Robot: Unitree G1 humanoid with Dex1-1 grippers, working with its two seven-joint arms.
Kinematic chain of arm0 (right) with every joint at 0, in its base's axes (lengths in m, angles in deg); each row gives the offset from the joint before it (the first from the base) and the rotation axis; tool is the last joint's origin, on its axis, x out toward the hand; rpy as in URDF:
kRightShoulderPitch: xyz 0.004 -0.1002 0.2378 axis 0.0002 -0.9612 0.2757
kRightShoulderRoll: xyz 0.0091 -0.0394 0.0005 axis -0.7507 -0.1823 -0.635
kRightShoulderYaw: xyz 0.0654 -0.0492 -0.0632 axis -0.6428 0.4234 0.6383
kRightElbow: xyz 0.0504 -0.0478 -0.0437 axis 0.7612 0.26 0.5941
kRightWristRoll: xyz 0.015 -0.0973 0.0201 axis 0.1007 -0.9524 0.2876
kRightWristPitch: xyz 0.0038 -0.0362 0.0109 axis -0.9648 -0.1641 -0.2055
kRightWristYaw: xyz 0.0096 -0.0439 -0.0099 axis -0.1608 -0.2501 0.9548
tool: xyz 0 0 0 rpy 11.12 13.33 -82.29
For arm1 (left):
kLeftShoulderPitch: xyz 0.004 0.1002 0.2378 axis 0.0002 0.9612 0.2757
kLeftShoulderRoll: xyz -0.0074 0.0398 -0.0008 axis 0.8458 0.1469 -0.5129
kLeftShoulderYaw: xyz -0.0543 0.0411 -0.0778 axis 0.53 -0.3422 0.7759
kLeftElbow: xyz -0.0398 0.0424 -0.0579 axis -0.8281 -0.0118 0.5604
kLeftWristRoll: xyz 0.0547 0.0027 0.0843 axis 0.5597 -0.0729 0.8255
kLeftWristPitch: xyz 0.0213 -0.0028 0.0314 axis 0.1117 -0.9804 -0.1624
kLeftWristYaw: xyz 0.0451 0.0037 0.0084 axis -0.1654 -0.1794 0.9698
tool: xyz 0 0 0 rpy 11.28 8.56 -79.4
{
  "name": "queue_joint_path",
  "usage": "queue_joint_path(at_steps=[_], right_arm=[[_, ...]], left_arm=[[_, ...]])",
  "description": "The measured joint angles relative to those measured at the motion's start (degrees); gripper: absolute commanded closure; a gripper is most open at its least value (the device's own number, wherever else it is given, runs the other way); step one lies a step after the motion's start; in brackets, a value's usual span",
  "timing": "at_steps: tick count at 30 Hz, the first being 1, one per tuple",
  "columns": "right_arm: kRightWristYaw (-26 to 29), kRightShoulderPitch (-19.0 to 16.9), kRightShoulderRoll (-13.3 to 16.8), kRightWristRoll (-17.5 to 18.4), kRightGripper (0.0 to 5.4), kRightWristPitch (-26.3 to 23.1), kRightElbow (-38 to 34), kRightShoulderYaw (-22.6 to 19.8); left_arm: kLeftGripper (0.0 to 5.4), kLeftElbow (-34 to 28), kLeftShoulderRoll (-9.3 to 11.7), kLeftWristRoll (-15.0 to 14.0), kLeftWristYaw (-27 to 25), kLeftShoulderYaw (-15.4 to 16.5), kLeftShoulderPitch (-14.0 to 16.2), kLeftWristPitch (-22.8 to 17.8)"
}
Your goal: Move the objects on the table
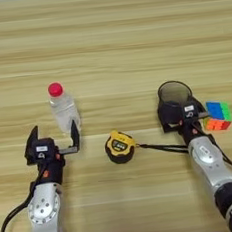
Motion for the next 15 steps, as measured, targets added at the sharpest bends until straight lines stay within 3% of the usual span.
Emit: queue_joint_path(at_steps=[15], right_arm=[[0.79, 4.28, 0.13, 1.1, 0.03, 0.47, 5.33, -1.14]], left_arm=[[0.0, 0.02, 0.0, -0.01, -0.01, 0.01, -0.01, 0.0]])
